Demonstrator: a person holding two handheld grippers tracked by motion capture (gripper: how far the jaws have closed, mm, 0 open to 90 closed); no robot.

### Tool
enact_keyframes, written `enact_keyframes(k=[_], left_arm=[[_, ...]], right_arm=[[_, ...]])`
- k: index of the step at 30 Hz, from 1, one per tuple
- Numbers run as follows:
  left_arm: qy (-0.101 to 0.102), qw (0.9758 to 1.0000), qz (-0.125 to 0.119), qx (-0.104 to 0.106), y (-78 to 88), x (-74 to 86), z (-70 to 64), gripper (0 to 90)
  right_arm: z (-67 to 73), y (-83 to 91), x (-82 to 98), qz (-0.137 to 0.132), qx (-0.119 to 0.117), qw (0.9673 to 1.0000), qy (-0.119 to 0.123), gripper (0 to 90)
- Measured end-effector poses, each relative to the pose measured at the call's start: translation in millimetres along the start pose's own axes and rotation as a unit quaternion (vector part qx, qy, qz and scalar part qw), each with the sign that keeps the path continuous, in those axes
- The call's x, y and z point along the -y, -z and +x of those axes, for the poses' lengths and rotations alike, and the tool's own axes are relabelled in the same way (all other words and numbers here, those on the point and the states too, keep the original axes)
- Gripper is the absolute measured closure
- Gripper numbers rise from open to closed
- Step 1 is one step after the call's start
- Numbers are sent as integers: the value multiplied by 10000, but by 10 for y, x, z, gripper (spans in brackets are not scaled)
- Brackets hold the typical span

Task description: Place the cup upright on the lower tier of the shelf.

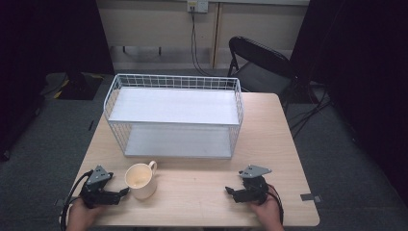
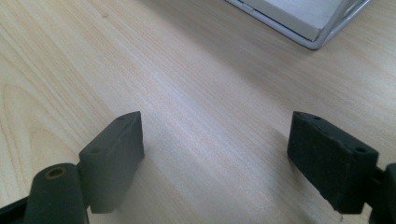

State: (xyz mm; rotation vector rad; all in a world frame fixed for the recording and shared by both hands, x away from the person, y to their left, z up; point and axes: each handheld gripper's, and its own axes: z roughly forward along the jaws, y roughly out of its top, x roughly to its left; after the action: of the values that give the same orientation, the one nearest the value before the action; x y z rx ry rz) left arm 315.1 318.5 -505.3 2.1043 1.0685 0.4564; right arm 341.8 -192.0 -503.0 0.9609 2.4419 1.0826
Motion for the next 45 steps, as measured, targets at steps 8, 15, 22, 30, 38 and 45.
enact_keyframes(k=[8, 15, 22, 30, 38, 45], left_arm=[[155, 9999, 6, -34, 58, 17, 31, 173], [283, 9996, -36, -85, 173, -23, 53, 207], [368, 9988, -309, -86, 344, -135, 39, 210], [281, 9979, -586, 50, 444, -299, -39, 208], [361, 9971, -667, 13, 481, -369, -61, 213], [451, 9962, -743, -49, 538, -405, -19, 212]], right_arm=[[-1, 0, -1, 0, 1, 10000, 1, 179], [-1, 0, -1, 0, 1, 10000, 1, 179], [-1, -1, -1, 0, 2, 10000, 0, 179], [-1, -1, -1, 0, 2, 10000, 1, 179], [-1, -1, -1, 0, 2, 10000, 0, 180], [-1, -1, -1, -2, 3, 10000, 0, 179]])
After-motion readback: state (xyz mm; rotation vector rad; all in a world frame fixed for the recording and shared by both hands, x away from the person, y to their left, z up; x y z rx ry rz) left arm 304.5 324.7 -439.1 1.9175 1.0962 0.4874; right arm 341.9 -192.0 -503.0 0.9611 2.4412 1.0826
